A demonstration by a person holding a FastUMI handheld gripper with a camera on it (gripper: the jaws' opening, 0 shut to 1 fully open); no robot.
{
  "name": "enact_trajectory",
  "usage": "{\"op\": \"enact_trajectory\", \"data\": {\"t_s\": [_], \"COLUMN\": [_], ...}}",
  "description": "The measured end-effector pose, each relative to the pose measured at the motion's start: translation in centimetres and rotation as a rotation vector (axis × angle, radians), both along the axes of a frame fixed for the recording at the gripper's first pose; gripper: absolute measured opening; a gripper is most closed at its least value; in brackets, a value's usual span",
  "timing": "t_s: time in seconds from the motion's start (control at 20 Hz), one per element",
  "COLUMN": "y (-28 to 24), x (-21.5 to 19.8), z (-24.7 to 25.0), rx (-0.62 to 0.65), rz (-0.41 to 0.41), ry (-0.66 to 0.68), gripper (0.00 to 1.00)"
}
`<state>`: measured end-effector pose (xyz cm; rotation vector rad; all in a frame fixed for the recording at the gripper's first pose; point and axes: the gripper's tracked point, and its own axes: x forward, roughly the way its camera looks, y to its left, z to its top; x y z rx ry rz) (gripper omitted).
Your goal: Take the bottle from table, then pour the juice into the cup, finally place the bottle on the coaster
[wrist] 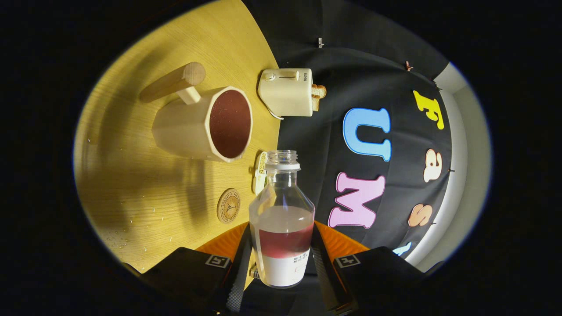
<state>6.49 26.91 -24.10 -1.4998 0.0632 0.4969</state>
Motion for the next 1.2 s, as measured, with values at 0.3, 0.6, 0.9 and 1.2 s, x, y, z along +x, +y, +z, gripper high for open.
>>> {"op": "enact_trajectory", "data": {"t_s": [0.3,0.6,0.9,1.2], "y": [0.8,1.1,1.2,1.3], "x": [0.0,-0.1,-0.3,-0.2], "z": [0.2,0.0,-0.1,0.0], "rx": [-0.045,-0.073,-0.102,-0.125], "rz": [0.063,0.085,0.107,0.134], "ry": [-0.033,-0.039,-0.048,-0.057], "gripper": [0.71,0.71,0.71,0.71]}}
